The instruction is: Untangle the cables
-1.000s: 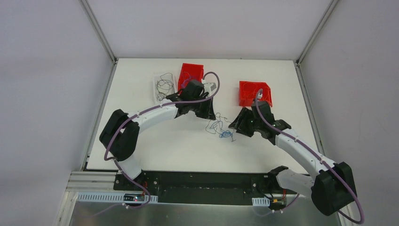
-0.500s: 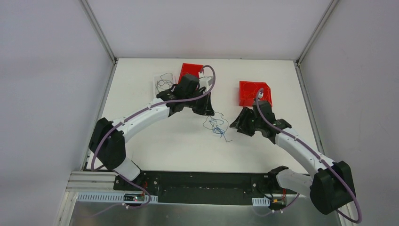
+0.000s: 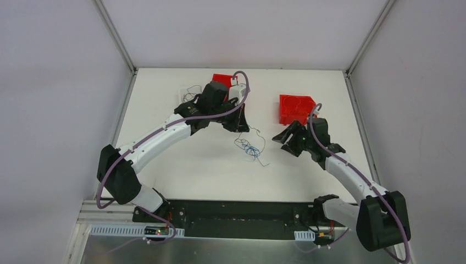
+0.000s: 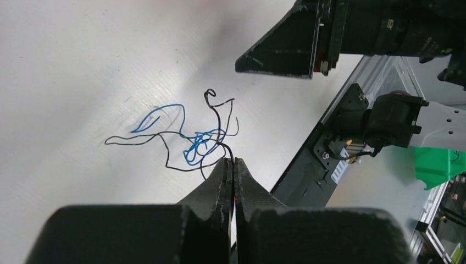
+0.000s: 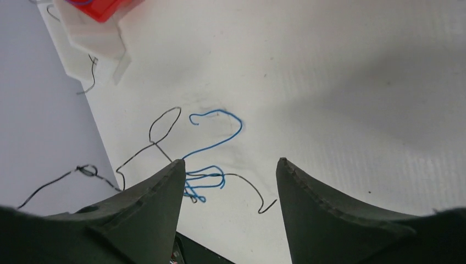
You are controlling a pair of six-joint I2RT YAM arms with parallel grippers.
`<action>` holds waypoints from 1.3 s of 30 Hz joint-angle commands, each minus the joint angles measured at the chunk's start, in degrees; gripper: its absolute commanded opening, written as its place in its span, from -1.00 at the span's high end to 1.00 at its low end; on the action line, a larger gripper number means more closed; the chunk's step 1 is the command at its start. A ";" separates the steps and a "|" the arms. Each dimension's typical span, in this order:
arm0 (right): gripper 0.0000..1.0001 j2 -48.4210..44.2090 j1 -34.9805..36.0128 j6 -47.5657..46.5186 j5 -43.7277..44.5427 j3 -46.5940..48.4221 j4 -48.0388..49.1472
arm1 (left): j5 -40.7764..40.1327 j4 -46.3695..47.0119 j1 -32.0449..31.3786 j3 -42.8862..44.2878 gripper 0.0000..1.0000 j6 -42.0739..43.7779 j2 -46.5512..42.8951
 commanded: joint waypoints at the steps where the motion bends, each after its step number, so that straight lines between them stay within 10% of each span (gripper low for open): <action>1: -0.33 -0.82 -5.45 9.62 -7.63 -5.60 11.92 | 1.27 -0.94 -0.71 1.12 1.00 1.97 -3.19; 9: -0.33 12.26 -5.79 19.28 -19.53 -1.41 14.33 | 4.38 -0.85 -0.67 1.00 1.00 4.37 -3.53; 30: -0.22 30.62 7.48 37.69 -18.01 -1.66 33.97 | 4.94 1.27 -1.04 -0.27 1.00 3.62 -2.26; 35: 0.90 31.04 7.85 39.52 -16.66 -2.19 37.20 | 2.17 1.24 -1.06 -1.42 1.00 4.05 -3.56; 39: 1.00 27.21 4.36 37.85 -15.29 -3.80 34.19 | -5.43 -0.52 -0.70 -3.39 1.00 5.04 -8.42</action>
